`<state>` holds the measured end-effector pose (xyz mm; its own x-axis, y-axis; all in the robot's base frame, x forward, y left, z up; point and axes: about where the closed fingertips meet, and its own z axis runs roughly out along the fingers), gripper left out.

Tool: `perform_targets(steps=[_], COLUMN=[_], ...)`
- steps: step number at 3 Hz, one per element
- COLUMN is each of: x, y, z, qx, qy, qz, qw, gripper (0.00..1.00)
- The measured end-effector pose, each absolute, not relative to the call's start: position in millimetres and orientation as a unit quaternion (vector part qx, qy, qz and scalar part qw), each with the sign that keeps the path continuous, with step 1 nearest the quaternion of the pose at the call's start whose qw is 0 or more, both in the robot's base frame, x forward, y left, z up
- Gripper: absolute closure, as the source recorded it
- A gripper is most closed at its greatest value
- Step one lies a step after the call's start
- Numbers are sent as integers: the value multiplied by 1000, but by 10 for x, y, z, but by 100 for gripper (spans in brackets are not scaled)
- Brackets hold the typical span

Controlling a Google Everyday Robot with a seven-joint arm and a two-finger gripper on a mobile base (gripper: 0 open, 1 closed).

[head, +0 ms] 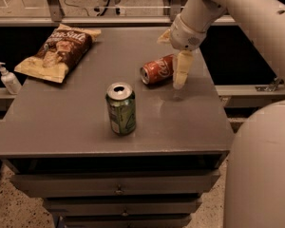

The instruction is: Knock coke can over

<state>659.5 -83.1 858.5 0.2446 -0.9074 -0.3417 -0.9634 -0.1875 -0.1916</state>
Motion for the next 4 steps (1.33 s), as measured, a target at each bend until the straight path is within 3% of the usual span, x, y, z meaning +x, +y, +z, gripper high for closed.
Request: perform_targets(steps=[1,3,4], x=[6640,6582,6542], y=[-1080,-1765,-1933], z=[8735,9174,9277], qx=[-725,-579,-550], qy=[645,705,710], qz=[81,138,147], qw=[226,386,415], gripper=[0,0,0])
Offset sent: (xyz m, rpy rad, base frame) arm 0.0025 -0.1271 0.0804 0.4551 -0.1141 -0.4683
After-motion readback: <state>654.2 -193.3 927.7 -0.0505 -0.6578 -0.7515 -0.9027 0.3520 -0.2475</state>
